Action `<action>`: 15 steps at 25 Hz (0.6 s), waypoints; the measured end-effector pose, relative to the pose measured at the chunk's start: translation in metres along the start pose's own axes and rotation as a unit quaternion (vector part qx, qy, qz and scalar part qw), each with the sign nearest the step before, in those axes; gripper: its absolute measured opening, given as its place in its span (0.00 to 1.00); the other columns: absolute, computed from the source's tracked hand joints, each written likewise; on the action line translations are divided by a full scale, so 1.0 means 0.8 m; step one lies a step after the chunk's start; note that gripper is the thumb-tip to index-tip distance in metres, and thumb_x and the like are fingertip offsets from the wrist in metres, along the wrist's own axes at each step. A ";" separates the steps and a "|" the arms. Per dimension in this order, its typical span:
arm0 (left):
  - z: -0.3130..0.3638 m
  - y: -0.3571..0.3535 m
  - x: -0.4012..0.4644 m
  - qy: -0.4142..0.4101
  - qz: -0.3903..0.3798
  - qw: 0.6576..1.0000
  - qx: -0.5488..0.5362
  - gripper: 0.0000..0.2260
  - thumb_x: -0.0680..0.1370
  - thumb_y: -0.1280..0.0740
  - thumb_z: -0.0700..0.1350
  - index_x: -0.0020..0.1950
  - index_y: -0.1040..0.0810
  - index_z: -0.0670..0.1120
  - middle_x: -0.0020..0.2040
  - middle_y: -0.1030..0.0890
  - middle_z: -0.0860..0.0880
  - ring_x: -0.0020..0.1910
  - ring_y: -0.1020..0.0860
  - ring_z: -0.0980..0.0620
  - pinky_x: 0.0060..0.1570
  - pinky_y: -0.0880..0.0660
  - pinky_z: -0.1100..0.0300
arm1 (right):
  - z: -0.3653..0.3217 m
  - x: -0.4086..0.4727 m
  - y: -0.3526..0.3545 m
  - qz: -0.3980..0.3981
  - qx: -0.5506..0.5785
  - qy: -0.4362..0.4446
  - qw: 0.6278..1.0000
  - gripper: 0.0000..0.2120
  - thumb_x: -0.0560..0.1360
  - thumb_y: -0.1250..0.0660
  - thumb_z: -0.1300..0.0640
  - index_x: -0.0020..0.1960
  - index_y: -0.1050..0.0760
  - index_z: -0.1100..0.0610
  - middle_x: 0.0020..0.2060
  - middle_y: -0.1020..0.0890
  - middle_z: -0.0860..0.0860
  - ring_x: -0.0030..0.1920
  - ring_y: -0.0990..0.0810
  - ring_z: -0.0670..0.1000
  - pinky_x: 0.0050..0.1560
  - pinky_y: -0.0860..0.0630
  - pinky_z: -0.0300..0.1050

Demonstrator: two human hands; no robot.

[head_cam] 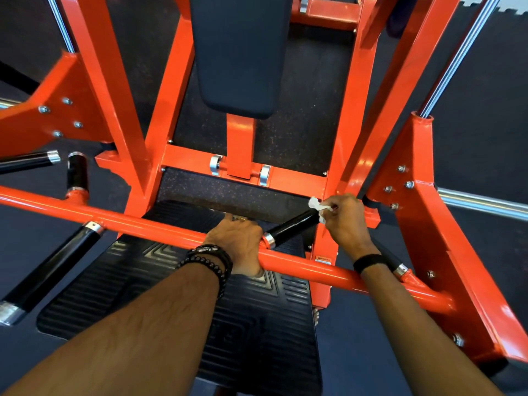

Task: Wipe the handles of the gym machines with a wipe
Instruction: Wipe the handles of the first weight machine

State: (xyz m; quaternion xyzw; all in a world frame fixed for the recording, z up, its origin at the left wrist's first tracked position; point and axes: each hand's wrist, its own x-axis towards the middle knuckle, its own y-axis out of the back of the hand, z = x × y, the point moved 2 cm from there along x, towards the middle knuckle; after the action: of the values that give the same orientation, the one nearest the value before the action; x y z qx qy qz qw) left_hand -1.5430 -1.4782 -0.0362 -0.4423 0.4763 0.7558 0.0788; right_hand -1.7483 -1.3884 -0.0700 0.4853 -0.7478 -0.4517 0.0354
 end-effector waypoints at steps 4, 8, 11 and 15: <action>0.000 0.002 -0.001 0.018 -0.010 0.999 -0.026 0.26 0.61 0.28 0.64 0.53 0.24 0.51 0.51 0.19 0.51 0.50 0.20 0.47 0.55 0.24 0.49 | -0.033 -0.040 -0.033 -0.030 0.042 0.020 0.998 0.08 0.71 0.30 0.69 0.46 0.17 0.59 0.43 0.20 0.53 0.41 0.21 0.50 0.45 0.27 0.35; 0.001 0.005 -0.003 0.017 -0.017 0.999 -0.035 0.25 0.61 0.28 0.63 0.52 0.24 0.52 0.50 0.19 0.52 0.48 0.19 0.48 0.54 0.23 0.49 | -0.054 -0.055 -0.032 -0.078 0.052 0.092 0.991 0.07 0.73 0.29 0.66 0.49 0.17 0.58 0.40 0.25 0.45 0.37 0.25 0.41 0.41 0.32 0.26; 0.002 0.008 -0.004 0.020 -0.020 0.999 -0.040 0.23 0.62 0.27 0.62 0.51 0.24 0.52 0.49 0.19 0.52 0.47 0.19 0.48 0.53 0.23 0.50 | -0.018 -0.015 -0.018 -0.030 0.011 0.067 0.997 0.07 0.74 0.30 0.65 0.50 0.17 0.58 0.44 0.16 0.54 0.45 0.18 0.53 0.47 0.26 0.40; 0.003 0.008 -0.005 0.017 -0.015 0.999 -0.035 0.24 0.62 0.28 0.63 0.52 0.23 0.51 0.51 0.18 0.52 0.49 0.19 0.47 0.55 0.23 0.50 | -0.044 -0.049 -0.032 -0.044 0.041 0.061 0.996 0.06 0.76 0.31 0.62 0.52 0.17 0.57 0.41 0.18 0.51 0.38 0.22 0.43 0.43 0.30 0.30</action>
State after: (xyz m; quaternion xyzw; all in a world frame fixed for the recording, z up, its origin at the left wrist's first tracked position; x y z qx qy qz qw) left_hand -1.5453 -1.4786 -0.0285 -0.4644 0.4439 0.7634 0.0666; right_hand -1.6926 -1.3842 -0.0524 0.5453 -0.7402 -0.3913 0.0411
